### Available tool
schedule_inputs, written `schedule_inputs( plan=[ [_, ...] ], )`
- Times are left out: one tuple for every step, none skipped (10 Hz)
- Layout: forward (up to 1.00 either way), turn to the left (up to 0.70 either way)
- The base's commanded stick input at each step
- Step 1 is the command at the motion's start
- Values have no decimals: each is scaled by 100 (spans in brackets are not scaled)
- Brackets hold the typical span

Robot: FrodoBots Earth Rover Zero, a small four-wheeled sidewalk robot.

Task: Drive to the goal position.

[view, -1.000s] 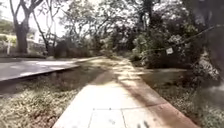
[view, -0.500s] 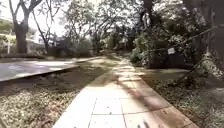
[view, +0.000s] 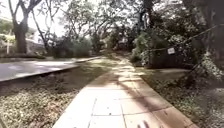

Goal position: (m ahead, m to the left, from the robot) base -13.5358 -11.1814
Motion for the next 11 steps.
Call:
schedule_inputs(
  plan=[
    [0,-70],
    [0,-70],
    [0,-70],
    [0,-70],
    [0,-70],
    [0,-70],
    [0,-70],
    [0,-70],
    [0,-70],
    [0,-70],
    [0,-70]
  ],
)
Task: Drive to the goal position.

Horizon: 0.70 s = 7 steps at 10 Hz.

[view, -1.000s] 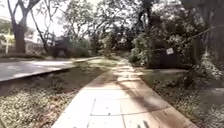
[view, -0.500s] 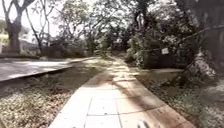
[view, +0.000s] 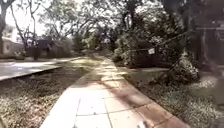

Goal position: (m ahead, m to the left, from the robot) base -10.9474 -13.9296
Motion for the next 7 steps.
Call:
schedule_inputs(
  plan=[
    [0,-70],
    [0,-70],
    [0,-70],
    [0,-70],
    [0,-70],
    [0,-70],
    [0,-64]
  ],
)
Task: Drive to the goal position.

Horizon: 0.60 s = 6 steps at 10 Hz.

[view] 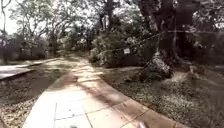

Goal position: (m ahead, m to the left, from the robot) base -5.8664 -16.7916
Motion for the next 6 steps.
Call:
schedule_inputs(
  plan=[
    [0,-67],
    [0,-69],
    [0,-70],
    [0,-70],
    [0,-70],
    [0,-70]
  ],
)
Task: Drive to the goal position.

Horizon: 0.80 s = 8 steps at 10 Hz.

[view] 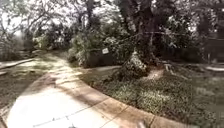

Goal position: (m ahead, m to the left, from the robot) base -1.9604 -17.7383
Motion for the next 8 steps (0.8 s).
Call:
schedule_inputs(
  plan=[
    [0,-70],
    [0,-70],
    [0,-70],
    [0,-70],
    [0,-70],
    [0,-70],
    [0,-70],
    [0,-70]
  ],
)
